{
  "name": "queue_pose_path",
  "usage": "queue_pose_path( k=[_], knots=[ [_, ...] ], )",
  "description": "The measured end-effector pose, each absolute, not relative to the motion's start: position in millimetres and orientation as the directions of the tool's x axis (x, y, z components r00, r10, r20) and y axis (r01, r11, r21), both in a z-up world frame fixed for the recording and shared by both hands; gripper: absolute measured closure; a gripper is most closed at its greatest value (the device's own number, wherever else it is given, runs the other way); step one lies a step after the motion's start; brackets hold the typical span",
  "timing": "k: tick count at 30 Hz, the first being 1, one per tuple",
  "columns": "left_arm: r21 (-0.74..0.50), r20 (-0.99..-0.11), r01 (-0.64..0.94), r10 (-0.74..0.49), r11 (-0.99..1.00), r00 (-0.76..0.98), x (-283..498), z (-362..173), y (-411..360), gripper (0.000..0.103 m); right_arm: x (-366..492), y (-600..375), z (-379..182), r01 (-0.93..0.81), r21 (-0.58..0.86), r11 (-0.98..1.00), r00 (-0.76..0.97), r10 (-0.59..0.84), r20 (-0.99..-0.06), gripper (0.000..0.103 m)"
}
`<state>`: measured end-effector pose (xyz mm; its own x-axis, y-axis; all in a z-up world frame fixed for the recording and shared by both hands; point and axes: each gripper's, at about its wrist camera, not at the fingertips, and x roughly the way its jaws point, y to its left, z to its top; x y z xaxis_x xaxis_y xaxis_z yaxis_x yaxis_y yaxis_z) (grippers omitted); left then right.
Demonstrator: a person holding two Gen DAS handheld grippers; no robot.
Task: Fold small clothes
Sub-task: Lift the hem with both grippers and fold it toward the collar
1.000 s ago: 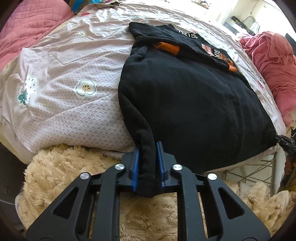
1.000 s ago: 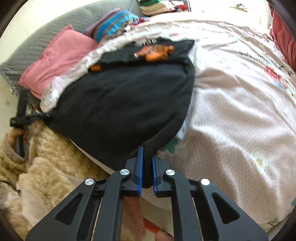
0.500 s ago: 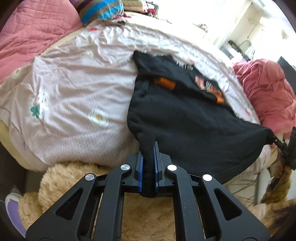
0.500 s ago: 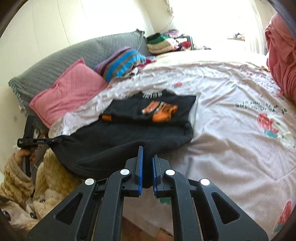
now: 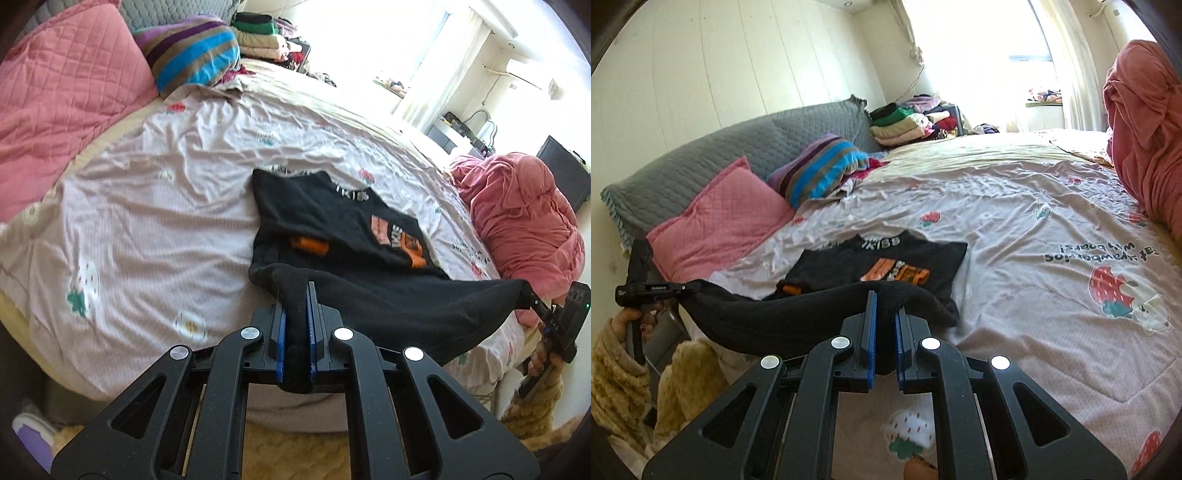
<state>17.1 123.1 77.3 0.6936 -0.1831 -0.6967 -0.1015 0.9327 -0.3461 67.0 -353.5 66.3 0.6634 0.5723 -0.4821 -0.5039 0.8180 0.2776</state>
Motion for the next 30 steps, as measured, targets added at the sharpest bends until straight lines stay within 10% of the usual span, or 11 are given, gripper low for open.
queue_pose_path(
  k=[30],
  knots=[
    [-0.346, -0.627, -0.125, -0.130, 0.930, 0.768, 124.0, 101.3, 129.9, 0.100, 178.9, -335.5, 68.9, -0.372, 0.276, 0.886, 0.739, 0.462, -0.489, 0.096]
  ],
)
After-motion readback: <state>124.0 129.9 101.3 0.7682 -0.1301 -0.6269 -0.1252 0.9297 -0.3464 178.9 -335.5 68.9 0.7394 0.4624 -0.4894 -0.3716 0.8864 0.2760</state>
